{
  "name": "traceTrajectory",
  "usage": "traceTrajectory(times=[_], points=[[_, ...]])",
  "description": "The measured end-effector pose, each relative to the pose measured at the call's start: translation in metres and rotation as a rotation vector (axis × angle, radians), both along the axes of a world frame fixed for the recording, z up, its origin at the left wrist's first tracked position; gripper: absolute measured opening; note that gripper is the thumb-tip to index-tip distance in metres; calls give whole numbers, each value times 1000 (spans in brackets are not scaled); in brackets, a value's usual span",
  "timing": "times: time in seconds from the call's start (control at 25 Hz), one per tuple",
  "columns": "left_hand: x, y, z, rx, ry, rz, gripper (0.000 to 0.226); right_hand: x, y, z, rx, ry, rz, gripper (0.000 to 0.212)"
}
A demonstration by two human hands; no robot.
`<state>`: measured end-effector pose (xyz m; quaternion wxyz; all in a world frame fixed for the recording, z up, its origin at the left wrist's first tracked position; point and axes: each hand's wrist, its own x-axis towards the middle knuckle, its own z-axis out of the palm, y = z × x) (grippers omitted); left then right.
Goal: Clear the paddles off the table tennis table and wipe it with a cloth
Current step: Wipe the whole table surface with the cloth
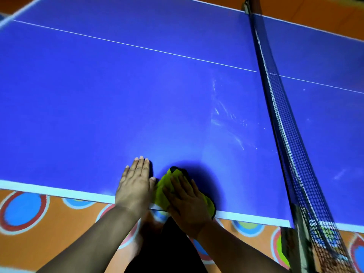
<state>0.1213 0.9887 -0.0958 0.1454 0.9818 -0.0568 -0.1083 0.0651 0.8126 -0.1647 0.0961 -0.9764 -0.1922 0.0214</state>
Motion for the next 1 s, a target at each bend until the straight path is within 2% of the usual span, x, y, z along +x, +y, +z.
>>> traceTrajectory(times=[0.08, 0.24, 0.36, 0.44, 0.64, 0.8, 0.92, 1.0], points=[[-3, -8, -1, -12, 1, -28, 56, -11, -19, 3, -42, -13, 18, 55], [-1, -27, -3, -37, 6, -89, 56, -4, -44, 7, -135, 47, -109, 53], [21, -39, -5, -34, 22, -91, 56, 27, -50, 9, -190, 102, -163, 55], [42, -50, -9, -37, 19, -81, 57, 54, -56, 7, -156, 107, -196, 60], [116, -89, -21, -109, 8, -59, 61, 148, -73, -3, -22, 89, -351, 70], [192, -127, -30, -127, -14, 0, 83, 256, -110, -4, 36, 85, -370, 74], [245, -149, -32, -63, 0, 4, 101, 336, -133, -1, -3, 131, -369, 81], [284, -163, -34, 14, 23, -14, 106, 389, -148, -4, -23, 133, -362, 74]])
